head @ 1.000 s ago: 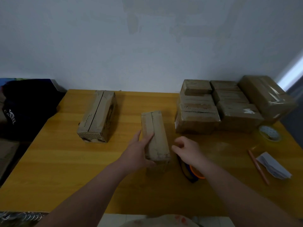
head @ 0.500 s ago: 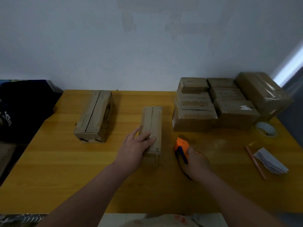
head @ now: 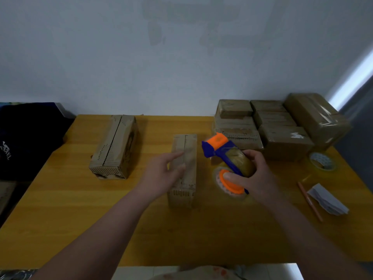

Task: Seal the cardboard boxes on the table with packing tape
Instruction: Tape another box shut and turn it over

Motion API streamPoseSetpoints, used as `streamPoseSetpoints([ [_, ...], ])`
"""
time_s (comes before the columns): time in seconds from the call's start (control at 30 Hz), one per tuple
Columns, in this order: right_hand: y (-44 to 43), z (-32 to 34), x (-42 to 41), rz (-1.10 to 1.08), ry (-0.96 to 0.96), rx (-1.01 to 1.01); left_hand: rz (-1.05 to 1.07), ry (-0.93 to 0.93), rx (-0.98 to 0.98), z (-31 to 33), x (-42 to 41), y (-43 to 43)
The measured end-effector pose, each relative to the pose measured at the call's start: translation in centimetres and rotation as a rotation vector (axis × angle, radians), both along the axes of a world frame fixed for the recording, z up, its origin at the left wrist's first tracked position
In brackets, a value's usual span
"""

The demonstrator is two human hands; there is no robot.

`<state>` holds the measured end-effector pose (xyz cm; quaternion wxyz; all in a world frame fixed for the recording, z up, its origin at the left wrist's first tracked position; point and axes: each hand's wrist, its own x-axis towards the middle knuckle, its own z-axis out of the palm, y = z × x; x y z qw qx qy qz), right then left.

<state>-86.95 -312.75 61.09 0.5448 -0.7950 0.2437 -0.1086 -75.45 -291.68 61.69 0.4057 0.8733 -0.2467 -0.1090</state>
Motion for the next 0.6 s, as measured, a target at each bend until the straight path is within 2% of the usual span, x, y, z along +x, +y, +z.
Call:
streamPoseSetpoints([
  [0.1, 0.2, 0.9, -0.3, 0.117, -0.061, -0.008, 0.116, 0.399, -0.257, 1.4, 0.0, -0.4],
  [0.2, 0.6, 1.3, -0.5, 0.197, -0.089, -0.013, 0.194, 0.713, -0.358, 2.4, 0.3, -0.5],
  [0.27, 0.9, 1.5, -0.6, 0.227, -0.114, -0.005, 0.214, 0.846, -0.393, 2.7, 0.4, -0.5],
  [0.43, 1.2, 1.6, -0.6, 0.288, -0.169, -0.007, 0.118, 0.883, -0.454, 2.7, 0.2, 0.1],
  [0.6, 1.2, 1.6, -0.6, 0.315, -0.185, 0.013, 0.156, 0.853, -0.510, 2.8, 0.3, 0.3],
])
